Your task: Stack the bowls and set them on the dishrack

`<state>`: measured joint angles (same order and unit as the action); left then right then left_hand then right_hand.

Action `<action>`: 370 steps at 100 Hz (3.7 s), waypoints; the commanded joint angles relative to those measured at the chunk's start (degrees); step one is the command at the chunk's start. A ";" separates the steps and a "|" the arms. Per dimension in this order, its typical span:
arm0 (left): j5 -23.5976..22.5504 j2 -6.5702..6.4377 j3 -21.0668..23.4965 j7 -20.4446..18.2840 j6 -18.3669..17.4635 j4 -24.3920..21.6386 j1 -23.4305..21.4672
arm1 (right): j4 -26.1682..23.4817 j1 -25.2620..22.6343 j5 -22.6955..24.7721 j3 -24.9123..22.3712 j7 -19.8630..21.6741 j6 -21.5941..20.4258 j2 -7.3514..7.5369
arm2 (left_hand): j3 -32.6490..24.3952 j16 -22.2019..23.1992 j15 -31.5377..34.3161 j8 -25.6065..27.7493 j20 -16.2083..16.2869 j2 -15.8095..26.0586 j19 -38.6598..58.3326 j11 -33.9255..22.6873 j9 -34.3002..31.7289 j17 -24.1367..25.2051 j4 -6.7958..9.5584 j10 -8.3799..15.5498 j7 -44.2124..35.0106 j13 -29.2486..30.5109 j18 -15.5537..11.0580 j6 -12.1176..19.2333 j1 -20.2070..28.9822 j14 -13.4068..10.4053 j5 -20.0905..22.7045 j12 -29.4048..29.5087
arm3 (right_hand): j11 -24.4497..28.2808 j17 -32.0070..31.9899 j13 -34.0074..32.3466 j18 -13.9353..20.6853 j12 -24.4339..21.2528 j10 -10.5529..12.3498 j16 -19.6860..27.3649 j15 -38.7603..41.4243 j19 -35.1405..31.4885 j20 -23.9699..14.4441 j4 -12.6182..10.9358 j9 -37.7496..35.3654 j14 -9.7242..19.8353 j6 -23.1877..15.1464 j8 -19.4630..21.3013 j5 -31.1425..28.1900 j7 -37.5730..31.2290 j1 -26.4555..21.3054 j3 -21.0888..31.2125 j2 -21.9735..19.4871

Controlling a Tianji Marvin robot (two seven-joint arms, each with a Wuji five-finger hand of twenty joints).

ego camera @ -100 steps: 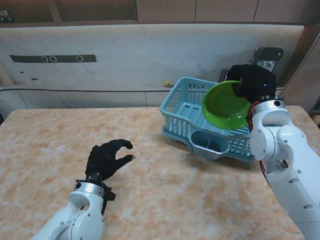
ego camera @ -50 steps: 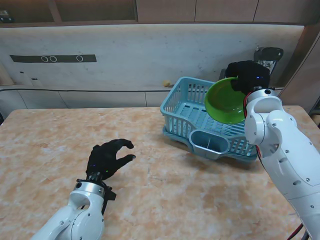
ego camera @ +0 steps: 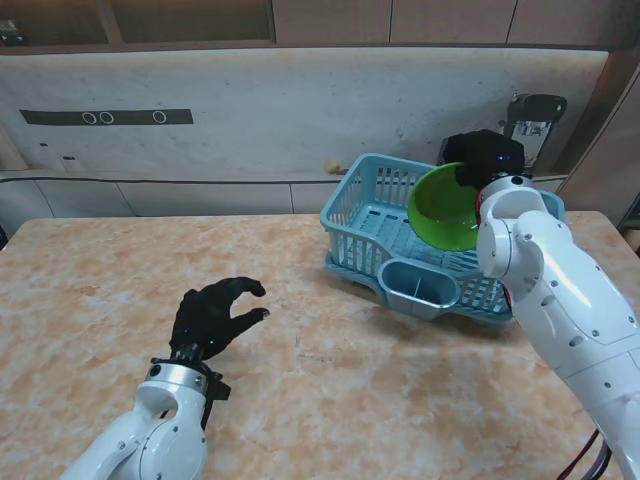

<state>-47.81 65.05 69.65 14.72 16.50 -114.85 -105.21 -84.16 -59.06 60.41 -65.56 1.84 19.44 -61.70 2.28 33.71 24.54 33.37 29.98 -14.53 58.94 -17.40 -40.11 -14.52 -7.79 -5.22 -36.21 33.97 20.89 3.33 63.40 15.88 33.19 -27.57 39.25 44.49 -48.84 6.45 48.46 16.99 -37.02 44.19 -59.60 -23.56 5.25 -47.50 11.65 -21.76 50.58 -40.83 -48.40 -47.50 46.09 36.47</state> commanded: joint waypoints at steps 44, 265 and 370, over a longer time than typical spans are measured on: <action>0.63 0.19 -0.28 -0.80 -0.45 0.32 0.08 | 5.34 2.80 -2.47 4.26 1.80 1.81 -0.56 | 1.00 0.58 0.02 1.54 0.68 2.10 0.71 0.26 -0.48 0.51 1.49 0.26 -0.45 0.32 0.53 1.48 0.90 0.35 1.20 -0.41 | -1.97 -1.18 0.69 0.71 -1.56 -0.48 -1.94 -1.34 2.63 -2.24 -2.05 2.29 1.48 -2.36 -2.57 -3.27 -2.26 -6.28 2.98 -11.23; 0.58 0.35 1.42 -0.01 -0.17 -1.46 -2.21 | 21.62 15.69 -11.34 23.40 8.69 5.58 -1.29 | 1.14 0.56 -0.04 1.56 0.70 2.41 0.70 0.37 -0.59 0.69 1.38 0.17 -0.32 0.20 0.64 1.40 0.70 0.51 1.51 -0.38 | -18.28 -22.92 17.20 -4.13 -22.98 -7.17 15.16 -22.09 10.59 2.13 -6.80 14.90 -3.27 7.21 -23.46 13.88 13.00 7.42 -10.90 -18.01; 1.10 0.35 -0.58 -0.20 -0.62 -0.43 -0.30 | 1.48 -2.88 -2.03 4.26 5.44 0.65 0.11 | 1.15 0.55 -0.07 1.60 0.75 2.52 0.79 0.43 -0.61 0.57 1.39 0.19 -0.18 0.20 0.56 1.30 0.66 0.52 1.53 -0.38 | -16.73 -20.19 12.75 -5.28 -21.43 -6.42 13.37 -20.01 6.72 -0.60 -5.35 9.50 -3.80 3.32 -21.12 10.04 8.42 15.33 -10.90 -15.20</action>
<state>-46.83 65.19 69.43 15.23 16.03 -115.19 -105.62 -81.27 -59.76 57.41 -60.98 7.46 21.18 -61.68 2.28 33.71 24.54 33.37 29.98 -14.41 58.94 -17.40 -40.11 -14.52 -7.79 -5.22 -36.21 33.97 20.89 3.33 63.40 15.90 33.20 -27.57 22.07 23.92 -35.20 1.19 26.12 9.50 -22.17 23.66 -51.67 -23.03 -1.96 -37.10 7.37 -16.75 30.36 -30.40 -38.96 -32.84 34.27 19.27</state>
